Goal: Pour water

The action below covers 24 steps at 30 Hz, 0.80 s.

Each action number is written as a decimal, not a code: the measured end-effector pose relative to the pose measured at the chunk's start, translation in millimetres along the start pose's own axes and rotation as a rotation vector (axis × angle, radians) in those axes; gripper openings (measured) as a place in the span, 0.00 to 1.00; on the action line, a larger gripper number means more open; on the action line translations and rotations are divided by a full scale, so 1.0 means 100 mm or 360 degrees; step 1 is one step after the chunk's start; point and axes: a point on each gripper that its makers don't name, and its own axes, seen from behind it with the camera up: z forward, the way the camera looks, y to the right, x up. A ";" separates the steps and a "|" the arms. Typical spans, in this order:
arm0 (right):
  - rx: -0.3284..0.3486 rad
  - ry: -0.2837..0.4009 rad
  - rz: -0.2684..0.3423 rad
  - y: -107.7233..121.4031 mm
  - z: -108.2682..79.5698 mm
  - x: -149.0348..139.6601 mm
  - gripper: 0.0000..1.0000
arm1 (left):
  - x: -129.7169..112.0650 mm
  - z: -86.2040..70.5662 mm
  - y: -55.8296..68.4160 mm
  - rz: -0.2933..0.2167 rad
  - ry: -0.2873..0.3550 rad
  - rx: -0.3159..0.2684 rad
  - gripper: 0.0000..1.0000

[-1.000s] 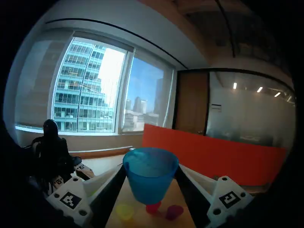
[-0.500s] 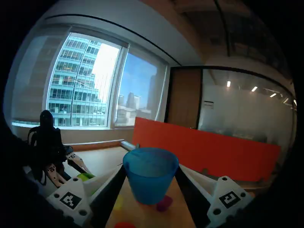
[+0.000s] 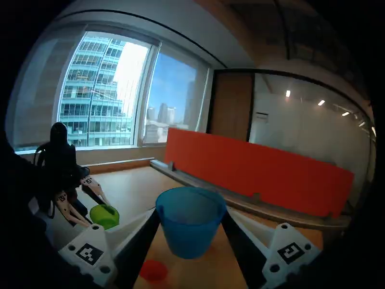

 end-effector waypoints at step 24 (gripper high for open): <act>-0.0018 -0.0158 0.0055 0.13 0.12 -0.72 0.90 | -0.88 0.28 0.11 0.0014 -0.0345 -0.0107 0.85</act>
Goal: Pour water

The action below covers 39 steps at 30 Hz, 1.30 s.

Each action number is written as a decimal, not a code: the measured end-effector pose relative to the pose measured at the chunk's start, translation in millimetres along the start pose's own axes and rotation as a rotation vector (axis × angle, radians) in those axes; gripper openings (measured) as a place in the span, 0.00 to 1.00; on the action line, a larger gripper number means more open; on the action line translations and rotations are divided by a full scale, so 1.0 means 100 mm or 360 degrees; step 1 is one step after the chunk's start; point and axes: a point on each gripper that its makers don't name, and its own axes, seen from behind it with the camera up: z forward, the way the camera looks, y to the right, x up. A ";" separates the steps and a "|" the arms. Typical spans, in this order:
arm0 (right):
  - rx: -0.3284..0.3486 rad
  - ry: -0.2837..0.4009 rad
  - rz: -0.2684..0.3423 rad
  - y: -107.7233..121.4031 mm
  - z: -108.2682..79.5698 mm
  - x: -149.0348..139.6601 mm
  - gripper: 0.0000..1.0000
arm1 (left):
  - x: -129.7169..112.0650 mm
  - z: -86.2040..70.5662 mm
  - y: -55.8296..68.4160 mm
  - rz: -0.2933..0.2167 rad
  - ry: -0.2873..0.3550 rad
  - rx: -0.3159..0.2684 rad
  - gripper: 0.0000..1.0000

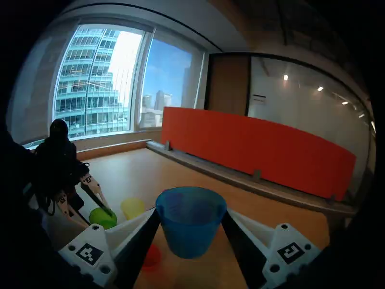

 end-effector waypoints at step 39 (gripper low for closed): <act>-0.0040 -0.0172 0.0040 0.11 0.25 -0.55 0.90 | -0.37 0.13 -0.05 0.0015 -0.0111 -0.0020 0.87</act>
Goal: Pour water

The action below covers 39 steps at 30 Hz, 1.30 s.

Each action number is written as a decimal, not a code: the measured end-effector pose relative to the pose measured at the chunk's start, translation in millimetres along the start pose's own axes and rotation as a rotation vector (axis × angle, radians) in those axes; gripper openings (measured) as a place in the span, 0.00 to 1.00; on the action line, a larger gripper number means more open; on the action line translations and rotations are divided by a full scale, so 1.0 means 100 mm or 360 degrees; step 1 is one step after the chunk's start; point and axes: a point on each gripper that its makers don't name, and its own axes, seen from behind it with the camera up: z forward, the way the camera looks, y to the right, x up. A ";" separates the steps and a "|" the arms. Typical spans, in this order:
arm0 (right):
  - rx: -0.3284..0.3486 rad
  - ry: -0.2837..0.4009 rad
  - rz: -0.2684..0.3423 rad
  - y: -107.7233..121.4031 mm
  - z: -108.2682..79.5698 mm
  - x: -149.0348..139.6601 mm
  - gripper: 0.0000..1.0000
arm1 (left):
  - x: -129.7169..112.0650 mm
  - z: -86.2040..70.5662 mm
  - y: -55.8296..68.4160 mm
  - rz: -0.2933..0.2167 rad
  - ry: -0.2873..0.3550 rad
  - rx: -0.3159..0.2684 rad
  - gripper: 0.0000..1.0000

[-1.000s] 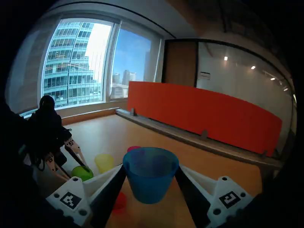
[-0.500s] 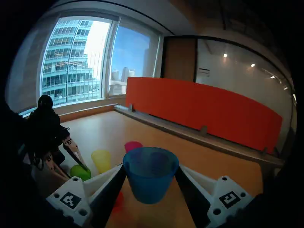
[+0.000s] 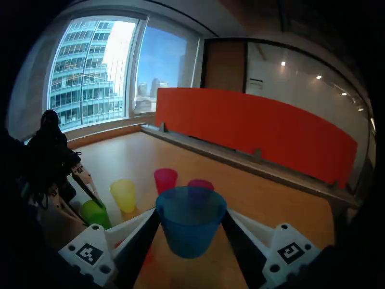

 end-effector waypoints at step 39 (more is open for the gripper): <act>0.0055 -0.0338 0.0100 -0.02 0.27 -0.93 0.90 | -0.17 -0.31 -0.08 -0.0036 -0.0055 0.0069 0.98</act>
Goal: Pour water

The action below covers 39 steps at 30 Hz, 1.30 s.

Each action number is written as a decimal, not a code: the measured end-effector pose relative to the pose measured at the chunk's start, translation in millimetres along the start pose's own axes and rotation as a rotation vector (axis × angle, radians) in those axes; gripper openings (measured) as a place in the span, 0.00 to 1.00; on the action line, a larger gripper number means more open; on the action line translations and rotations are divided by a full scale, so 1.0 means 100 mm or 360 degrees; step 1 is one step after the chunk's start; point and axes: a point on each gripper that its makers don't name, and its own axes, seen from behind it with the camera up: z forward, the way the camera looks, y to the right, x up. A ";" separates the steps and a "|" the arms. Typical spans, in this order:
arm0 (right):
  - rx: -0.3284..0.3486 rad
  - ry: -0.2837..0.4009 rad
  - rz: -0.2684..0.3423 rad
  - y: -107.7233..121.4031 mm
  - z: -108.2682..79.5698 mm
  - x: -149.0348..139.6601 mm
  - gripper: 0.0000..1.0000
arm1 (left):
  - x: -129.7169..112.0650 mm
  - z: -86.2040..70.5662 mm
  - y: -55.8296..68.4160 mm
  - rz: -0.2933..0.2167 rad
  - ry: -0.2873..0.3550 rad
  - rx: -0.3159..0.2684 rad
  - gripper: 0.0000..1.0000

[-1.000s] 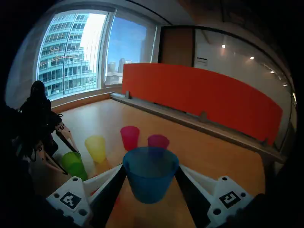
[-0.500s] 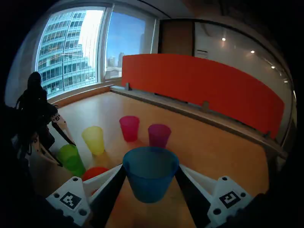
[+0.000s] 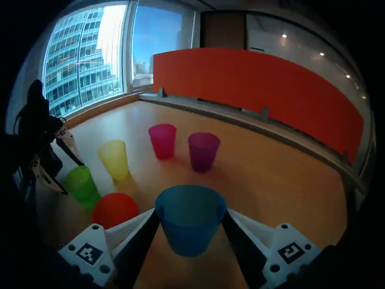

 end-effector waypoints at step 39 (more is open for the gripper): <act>-0.0015 -0.0154 -0.0004 -0.01 -0.08 -0.43 0.91 | -0.01 -0.09 0.04 0.0027 0.0022 0.0029 0.98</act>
